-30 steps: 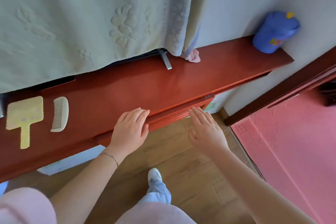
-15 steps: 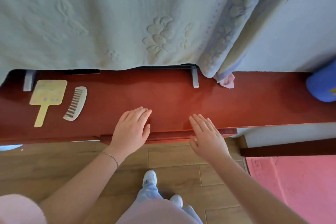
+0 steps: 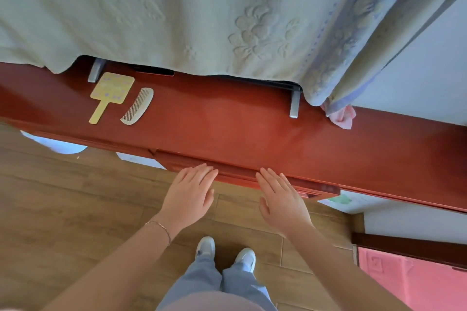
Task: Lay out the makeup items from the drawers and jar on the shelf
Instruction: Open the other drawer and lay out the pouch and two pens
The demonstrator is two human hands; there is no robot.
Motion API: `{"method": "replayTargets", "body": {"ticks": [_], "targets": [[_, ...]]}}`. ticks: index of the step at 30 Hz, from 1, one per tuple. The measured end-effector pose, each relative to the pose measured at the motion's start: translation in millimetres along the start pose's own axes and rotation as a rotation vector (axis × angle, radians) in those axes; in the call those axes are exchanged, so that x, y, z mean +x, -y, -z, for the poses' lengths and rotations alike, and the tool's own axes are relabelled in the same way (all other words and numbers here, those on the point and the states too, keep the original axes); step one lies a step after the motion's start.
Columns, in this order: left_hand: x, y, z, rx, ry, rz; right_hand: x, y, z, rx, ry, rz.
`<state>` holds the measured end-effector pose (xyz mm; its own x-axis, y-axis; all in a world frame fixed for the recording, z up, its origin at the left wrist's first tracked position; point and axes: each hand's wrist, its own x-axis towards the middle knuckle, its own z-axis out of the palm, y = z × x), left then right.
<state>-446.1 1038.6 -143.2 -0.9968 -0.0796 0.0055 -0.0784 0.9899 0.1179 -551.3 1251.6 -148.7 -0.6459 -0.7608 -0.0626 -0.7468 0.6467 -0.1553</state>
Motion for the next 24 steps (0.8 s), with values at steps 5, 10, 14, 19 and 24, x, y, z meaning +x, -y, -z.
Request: {"method": "replayTargets", "body": {"ticks": [5, 10, 14, 19, 24], "targets": [[-13.1, 4.1, -19.5, 0.005, 0.042, 0.009, -13.9, -9.1, -16.1, -0.008, -0.004, 0.016], [-21.5, 9.8, -37.1, -0.355, 0.1, 0.288, -25.1, 3.5, -31.5, 0.413, -0.069, -0.237], [-13.4, 18.3, -64.0, -1.127, 0.152, 1.096, -13.7, 4.4, -54.8, 1.086, 0.114, -0.959], [21.2, 22.9, -100.0, -1.928, -0.011, 1.588, 28.8, -2.4, -101.3, 1.941, -0.075, -1.529], [53.5, 20.9, -120.0, -2.191, -0.111, 1.677, 56.0, 0.2, -119.2, 2.053, -0.245, -1.655]]}}
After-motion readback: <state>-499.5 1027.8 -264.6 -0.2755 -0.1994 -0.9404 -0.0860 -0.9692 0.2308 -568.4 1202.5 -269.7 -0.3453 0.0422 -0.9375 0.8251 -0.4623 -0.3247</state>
